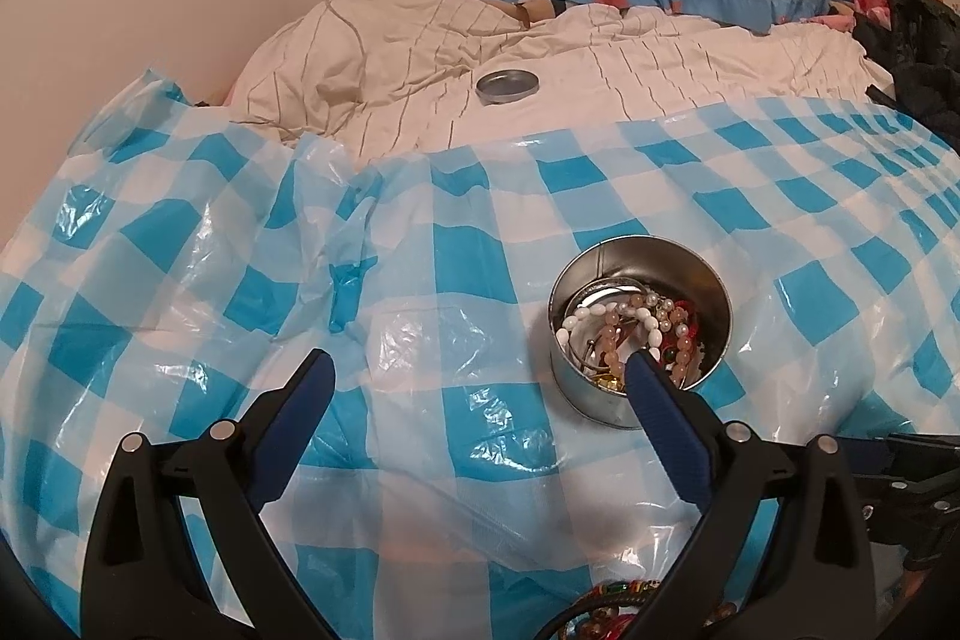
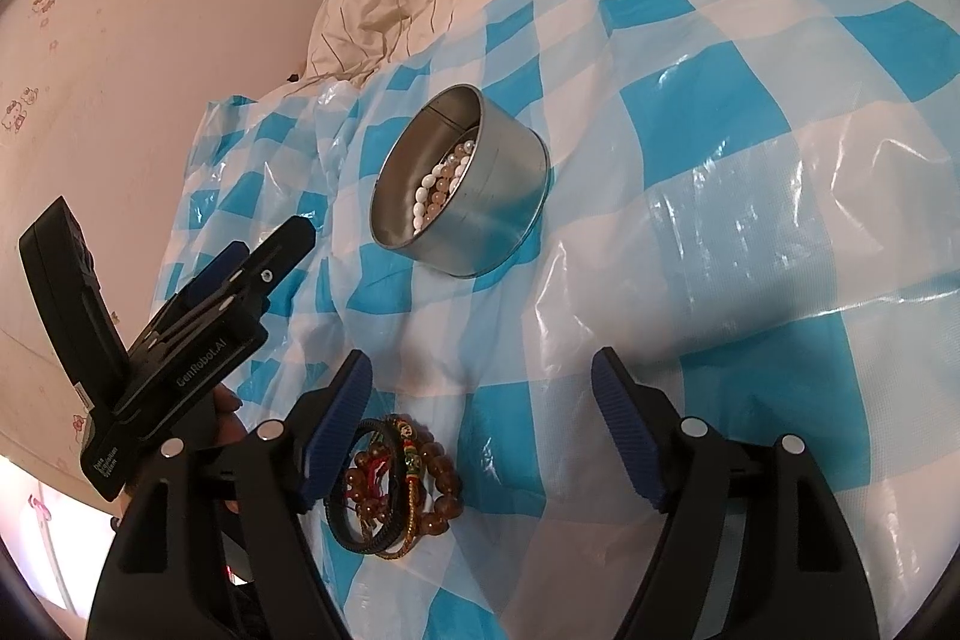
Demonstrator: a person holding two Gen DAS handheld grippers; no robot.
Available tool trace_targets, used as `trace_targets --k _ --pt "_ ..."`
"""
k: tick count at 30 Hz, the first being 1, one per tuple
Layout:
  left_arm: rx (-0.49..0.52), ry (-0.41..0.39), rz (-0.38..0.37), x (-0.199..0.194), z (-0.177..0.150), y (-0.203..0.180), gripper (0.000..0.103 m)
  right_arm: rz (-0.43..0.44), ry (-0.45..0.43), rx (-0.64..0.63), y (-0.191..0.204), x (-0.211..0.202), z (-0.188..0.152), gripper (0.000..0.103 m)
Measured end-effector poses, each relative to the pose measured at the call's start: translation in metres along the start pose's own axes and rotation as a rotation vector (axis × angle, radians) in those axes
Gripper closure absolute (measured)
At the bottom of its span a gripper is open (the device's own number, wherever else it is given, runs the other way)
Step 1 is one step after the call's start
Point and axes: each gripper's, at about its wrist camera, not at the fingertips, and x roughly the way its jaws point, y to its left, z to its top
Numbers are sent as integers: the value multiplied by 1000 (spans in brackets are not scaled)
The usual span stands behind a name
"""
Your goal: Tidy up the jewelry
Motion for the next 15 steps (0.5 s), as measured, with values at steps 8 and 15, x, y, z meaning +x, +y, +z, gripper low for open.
trace_targets --k 8,15 --pt "34 4 17 0 -3 -1 9 -4 2 -7 1 2 -3 28" --pt "64 7 33 -1 -6 -1 9 -14 6 -22 4 4 -3 26"
